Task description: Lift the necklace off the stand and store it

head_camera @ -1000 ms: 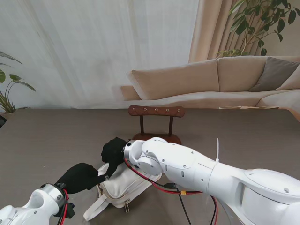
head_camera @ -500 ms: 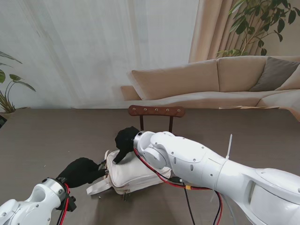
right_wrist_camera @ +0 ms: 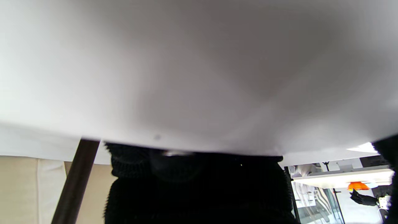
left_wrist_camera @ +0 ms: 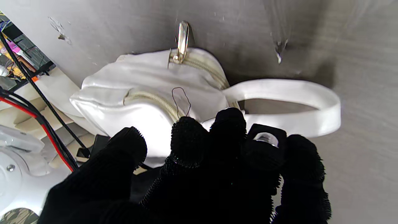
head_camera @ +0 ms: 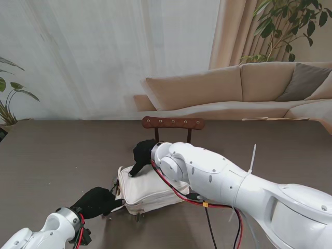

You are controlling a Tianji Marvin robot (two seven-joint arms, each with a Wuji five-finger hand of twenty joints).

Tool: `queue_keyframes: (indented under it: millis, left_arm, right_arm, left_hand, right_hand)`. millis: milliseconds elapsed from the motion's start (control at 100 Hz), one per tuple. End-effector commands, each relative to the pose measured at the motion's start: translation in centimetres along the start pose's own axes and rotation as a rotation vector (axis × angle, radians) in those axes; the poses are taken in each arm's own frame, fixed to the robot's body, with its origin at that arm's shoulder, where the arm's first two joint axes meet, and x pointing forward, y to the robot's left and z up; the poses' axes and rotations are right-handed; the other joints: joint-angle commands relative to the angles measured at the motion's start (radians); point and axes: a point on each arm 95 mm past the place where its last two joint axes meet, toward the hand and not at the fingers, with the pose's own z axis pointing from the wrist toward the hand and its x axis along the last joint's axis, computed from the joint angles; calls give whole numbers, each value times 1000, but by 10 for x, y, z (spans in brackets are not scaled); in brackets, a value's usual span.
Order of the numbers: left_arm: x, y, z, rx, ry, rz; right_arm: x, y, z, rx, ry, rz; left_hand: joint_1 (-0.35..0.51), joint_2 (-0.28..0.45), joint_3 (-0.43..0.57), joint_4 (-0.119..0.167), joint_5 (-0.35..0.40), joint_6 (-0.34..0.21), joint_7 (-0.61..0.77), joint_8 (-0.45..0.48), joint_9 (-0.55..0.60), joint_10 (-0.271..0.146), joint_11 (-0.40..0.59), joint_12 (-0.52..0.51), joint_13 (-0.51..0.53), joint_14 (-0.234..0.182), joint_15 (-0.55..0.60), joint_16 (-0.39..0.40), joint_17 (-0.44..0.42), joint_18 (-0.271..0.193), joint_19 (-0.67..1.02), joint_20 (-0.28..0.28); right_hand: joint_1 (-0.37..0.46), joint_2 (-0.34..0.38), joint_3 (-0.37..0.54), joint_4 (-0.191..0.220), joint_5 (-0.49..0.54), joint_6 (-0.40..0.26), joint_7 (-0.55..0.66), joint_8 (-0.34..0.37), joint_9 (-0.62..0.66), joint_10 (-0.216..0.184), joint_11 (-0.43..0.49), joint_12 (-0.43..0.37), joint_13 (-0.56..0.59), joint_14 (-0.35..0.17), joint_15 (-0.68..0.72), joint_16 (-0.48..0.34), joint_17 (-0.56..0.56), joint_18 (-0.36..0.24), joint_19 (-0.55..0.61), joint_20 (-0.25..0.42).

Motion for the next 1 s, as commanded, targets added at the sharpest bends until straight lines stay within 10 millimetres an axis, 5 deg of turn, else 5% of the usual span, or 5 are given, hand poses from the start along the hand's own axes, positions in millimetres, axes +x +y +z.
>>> queue_keyframes:
  millis: [0, 320, 990]
  left_arm:
    - [1, 18, -5, -67, -4, -21]
    - [28, 30, -20, -168, 36, 0]
    - [74, 15, -48, -210, 139, 107]
  right_arm:
    - [-23, -10, -1, 40, -64, -9]
    - [-24, -14, 5, 42, -93, 9]
    - [-25, -21, 15, 51, -129, 21]
  left_hand:
    - [-7, -10, 10, 11, 34, 26, 48, -7, 30, 9, 21, 3, 8, 55, -16, 2, -19, -42, 46, 7]
    - [-7, -7, 6, 11, 33, 26, 49, -5, 30, 8, 21, 4, 10, 53, -18, 2, -17, -44, 47, 9]
    - [-3, 0, -12, 12, 30, 18, 56, -2, 32, -3, 26, 4, 10, 36, -4, 7, -8, -52, 53, 9]
  right_hand:
    - [234, 55, 244, 206, 67, 18, 88, 31, 10, 27, -14, 18, 43, -5, 26, 12, -22, -36, -3, 30]
    - [238, 38, 249, 188, 61, 21, 88, 20, 4, 32, -15, 16, 44, -12, 32, 16, -19, -39, -2, 28]
    - [247, 41, 242, 142, 43, 23, 81, 3, -13, 36, -19, 10, 45, -29, 35, 19, -16, -41, 0, 26]
